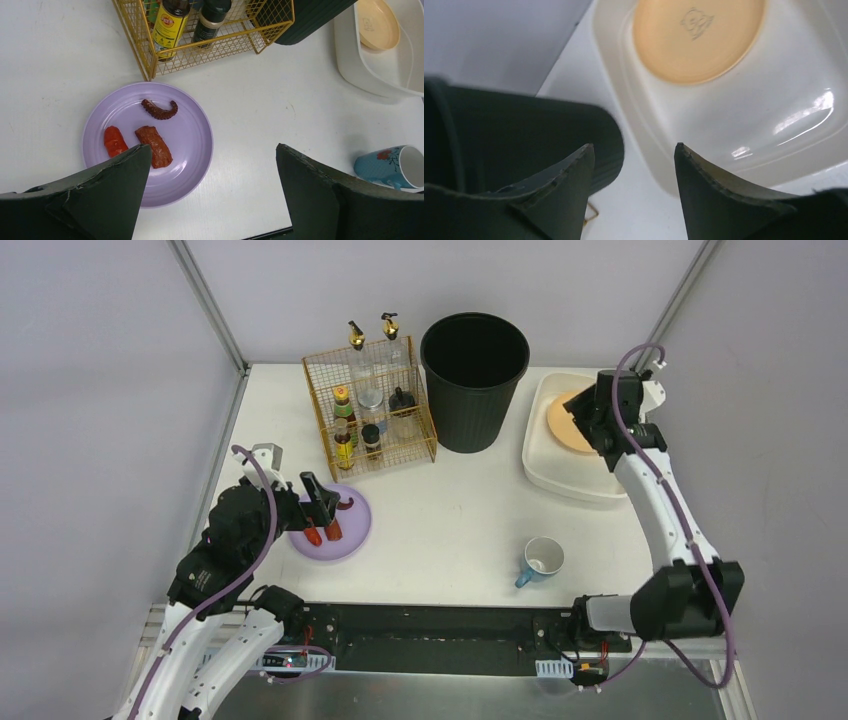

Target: Clear the kitchen counter

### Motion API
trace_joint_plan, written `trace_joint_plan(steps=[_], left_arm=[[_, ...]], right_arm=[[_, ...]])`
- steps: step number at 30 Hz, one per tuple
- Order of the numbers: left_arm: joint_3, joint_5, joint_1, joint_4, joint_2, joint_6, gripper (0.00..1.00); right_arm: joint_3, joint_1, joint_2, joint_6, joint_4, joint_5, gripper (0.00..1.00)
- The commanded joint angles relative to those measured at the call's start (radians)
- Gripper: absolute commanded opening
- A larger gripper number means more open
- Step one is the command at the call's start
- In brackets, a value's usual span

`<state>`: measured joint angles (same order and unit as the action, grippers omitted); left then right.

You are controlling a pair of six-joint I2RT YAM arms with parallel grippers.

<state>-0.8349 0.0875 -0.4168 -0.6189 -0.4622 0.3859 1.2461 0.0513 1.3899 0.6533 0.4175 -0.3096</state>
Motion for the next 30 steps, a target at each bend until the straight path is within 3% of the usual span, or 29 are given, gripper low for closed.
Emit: trace_joint_plan(steps=[1,9,18,30], left_arm=[[-0.017,0.021,0.012,-0.01,-0.035,0.027,1.0],[-0.023,0.014,0.012,-0.079,-0.025,0.025,1.0],[0.015,0.089,0.011,-0.096,0.057,0.005,1.0],[0.026,0.102,0.012,-0.1,0.105,0.007,1.0]], right_arm=[[-0.003,0.124,-0.14,-0.092,0.082,-0.017,0.63],[-0.052,0.435,-0.219,-0.062,0.094,0.1,0.62],[-0.068,0.826,-0.018,-0.007,-0.013,0.049,0.61],[-0.015,1.021,0.323,0.125,-0.273,0.163,0.65]])
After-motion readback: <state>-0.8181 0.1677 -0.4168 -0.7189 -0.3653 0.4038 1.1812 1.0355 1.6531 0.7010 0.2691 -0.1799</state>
